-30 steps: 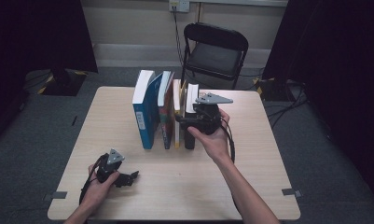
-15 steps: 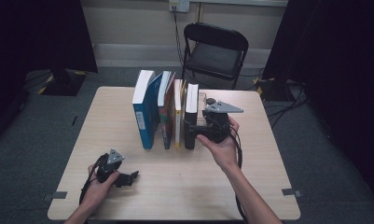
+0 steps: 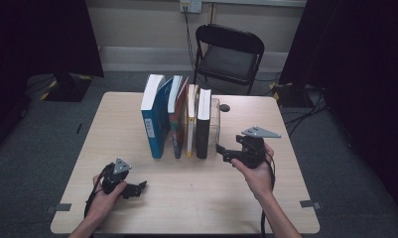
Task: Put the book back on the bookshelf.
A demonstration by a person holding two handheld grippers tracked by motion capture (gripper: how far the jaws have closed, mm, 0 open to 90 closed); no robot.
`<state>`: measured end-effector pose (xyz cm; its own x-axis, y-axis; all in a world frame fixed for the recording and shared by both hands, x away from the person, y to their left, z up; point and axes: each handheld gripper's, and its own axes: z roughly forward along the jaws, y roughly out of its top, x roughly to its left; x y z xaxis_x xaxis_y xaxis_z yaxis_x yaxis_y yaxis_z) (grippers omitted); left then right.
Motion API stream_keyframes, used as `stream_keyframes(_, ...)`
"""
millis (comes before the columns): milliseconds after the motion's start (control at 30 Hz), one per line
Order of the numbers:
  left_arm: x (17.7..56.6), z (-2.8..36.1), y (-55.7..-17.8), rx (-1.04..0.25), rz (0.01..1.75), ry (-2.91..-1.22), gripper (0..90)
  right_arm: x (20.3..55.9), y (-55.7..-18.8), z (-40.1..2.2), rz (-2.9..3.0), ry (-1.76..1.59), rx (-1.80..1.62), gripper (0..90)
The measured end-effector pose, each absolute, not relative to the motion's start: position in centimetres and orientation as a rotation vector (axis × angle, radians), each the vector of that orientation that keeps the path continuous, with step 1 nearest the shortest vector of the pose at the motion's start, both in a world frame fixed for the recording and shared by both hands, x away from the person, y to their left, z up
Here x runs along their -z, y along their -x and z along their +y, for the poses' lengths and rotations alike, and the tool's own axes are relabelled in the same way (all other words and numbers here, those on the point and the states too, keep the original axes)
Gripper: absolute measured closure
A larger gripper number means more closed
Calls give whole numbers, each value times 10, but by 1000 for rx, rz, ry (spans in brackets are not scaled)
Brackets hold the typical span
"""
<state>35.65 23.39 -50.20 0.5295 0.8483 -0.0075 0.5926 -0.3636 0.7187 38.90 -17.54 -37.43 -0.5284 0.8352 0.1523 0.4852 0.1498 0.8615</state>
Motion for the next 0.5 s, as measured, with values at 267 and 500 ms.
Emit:
stream_keyframes(267, 502, 234, -357, -489, 1178, -2082, 20, 409, -376, -207, 2086, -1365, -1238, 152)
stream_keyframes(500, 502, 236, -356, -495, 1189, -2080, 18, 445, -367, -232, 2128, -1427, -1087, 153)
